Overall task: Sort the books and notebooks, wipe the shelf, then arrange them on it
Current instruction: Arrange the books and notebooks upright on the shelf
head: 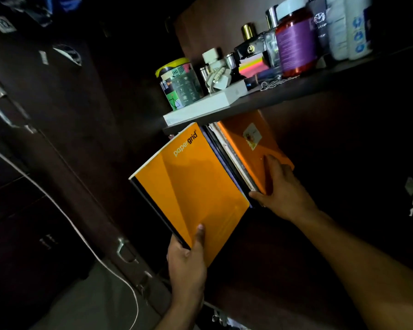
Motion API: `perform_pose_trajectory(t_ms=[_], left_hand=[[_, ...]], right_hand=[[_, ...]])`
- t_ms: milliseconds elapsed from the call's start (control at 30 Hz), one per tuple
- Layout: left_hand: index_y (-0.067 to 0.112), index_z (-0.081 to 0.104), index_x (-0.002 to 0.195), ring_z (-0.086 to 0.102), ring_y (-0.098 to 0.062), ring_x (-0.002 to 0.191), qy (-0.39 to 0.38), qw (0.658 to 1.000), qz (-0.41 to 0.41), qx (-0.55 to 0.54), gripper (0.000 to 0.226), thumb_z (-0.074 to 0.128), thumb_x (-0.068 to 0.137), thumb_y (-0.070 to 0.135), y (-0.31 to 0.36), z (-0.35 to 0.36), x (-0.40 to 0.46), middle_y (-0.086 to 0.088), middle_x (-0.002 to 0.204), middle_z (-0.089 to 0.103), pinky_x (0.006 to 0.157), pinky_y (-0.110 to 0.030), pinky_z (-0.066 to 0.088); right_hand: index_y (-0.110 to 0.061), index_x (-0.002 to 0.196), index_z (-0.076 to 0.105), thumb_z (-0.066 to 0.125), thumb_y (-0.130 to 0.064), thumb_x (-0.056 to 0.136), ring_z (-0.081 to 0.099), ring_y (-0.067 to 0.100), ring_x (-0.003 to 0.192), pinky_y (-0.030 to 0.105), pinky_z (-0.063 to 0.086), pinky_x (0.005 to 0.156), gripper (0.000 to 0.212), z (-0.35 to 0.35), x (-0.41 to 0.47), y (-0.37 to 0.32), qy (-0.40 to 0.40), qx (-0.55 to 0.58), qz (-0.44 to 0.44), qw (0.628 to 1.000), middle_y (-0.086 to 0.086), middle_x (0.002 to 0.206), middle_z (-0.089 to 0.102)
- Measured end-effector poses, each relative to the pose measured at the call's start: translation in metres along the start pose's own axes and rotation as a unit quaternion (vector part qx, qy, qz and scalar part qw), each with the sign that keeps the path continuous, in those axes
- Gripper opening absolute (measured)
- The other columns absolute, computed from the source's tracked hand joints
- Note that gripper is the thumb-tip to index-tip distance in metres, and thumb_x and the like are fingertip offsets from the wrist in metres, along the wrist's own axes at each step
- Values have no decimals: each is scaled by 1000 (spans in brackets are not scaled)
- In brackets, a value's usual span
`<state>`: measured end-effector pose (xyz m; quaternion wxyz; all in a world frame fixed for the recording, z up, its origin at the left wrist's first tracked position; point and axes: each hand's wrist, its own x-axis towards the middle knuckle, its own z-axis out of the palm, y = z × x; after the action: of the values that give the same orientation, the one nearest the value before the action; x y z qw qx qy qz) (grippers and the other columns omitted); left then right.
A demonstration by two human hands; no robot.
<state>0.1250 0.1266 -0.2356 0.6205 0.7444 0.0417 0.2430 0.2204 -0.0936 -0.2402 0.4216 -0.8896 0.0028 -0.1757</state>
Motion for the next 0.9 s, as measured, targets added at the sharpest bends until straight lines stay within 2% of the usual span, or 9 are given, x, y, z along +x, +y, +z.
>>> perform_pose_trajectory(t_ms=[200, 300, 433, 500, 567, 633, 700, 800, 900], left_hand=[[34, 52, 127, 62, 2, 99, -5, 1000, 6, -6, 45, 63, 84, 45, 0, 0, -3, 27, 110, 60, 91, -37, 53], [44, 54, 108, 64, -4, 103, -3, 1000, 0, -1, 26, 65, 85, 45, 1, 1, -3, 27, 110, 62, 94, -41, 53], [45, 53, 105, 64, -5, 102, -10, 1000, -4, 3, 28, 67, 82, 43, 2, 0, -5, 26, 109, 61, 95, -43, 53], [43, 54, 105, 65, -16, 103, -14, 1000, -1, 7, 33, 69, 76, 45, 3, 0, -8, 21, 111, 63, 96, -47, 52], [39, 55, 108, 64, -25, 104, -13, 1000, -10, 18, 41, 69, 71, 47, 4, 0, -10, 7, 116, 65, 95, -50, 53], [34, 53, 117, 63, -29, 107, -22, 999, -18, 27, 52, 69, 70, 48, 5, 1, -12, -2, 125, 63, 95, -52, 53], [36, 49, 120, 63, -30, 109, -29, 999, -17, 36, 56, 69, 71, 51, 7, 2, -14, -3, 129, 61, 95, -52, 53], [39, 49, 120, 63, -27, 107, -31, 999, -16, 30, 53, 67, 73, 54, 13, 9, -15, 2, 124, 62, 96, -50, 53], [31, 47, 142, 61, -32, 118, 1, 999, -36, 29, 67, 67, 82, 56, 15, 24, -19, 0, 131, 61, 103, -51, 49]], right_hand=[[-35, 158, -3, 73, -37, 90, 43, 39, 138, 54, 44, 106, 102, 2, -4, -7, 21, -6, -30, 999, 11, 158, 25], [-36, 159, -2, 76, -28, 87, 46, 37, 135, 52, 47, 103, 106, 0, -4, -11, 48, -7, -46, 998, 10, 157, 28], [-35, 157, 9, 79, -23, 80, 50, 37, 131, 52, 50, 98, 105, -13, -2, -9, 142, -26, 1, 990, 10, 154, 36], [-35, 155, 18, 80, -30, 80, 53, 37, 129, 52, 50, 97, 98, -17, 0, -3, 165, -3, 19, 986, 9, 152, 41], [-34, 154, 26, 82, -41, 80, 53, 34, 130, 52, 51, 99, 93, -18, -1, -1, 170, 46, 26, 984, 7, 152, 44], [-32, 153, 31, 79, -43, 84, 55, 32, 128, 51, 52, 98, 84, -17, -2, -2, 179, 77, 19, 981, 8, 147, 49], [-30, 153, 34, 75, -36, 88, 60, 31, 121, 49, 55, 95, 76, -16, -3, -1, 191, 107, 23, 975, 8, 141, 54], [-30, 153, 36, 74, -28, 89, 62, 30, 119, 48, 58, 93, 75, -19, -3, 0, 198, 140, 43, 969, 8, 140, 56], [-30, 152, 38, 78, -31, 83, 64, 26, 114, 44, 58, 90, 80, -21, -3, 0, 201, 176, 75, 961, 5, 136, 59]])
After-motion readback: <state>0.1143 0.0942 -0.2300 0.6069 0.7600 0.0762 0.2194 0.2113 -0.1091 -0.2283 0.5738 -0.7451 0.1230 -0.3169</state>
